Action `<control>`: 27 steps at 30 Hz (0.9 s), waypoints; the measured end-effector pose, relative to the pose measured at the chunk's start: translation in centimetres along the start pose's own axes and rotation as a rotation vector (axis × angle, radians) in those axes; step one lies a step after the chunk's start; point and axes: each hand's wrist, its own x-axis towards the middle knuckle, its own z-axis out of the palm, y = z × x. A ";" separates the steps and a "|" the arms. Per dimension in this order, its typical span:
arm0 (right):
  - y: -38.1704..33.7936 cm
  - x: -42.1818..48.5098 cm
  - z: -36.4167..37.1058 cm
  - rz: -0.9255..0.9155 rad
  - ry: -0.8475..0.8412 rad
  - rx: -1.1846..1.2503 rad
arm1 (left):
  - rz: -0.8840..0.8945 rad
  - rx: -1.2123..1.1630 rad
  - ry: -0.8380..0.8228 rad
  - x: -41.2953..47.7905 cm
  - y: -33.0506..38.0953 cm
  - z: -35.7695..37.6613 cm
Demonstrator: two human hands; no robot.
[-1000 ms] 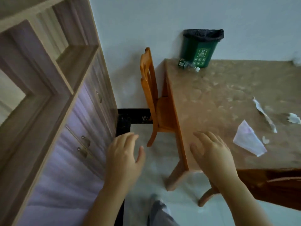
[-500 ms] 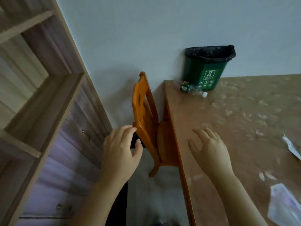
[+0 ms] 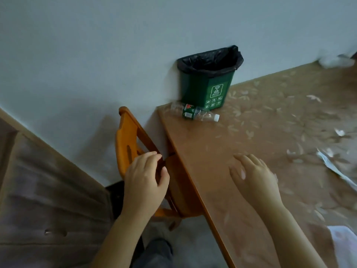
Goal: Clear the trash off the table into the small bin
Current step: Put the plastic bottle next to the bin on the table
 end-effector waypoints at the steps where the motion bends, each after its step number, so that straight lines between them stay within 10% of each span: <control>1: -0.4 0.8 0.4 0.029 0.011 0.000 | 0.023 -0.019 -0.026 1.6 -0.8 0.4; 27: 5.0 16.9 7.8 0.264 0.012 0.015 | 0.313 0.353 -0.496 28.9 -5.8 24.5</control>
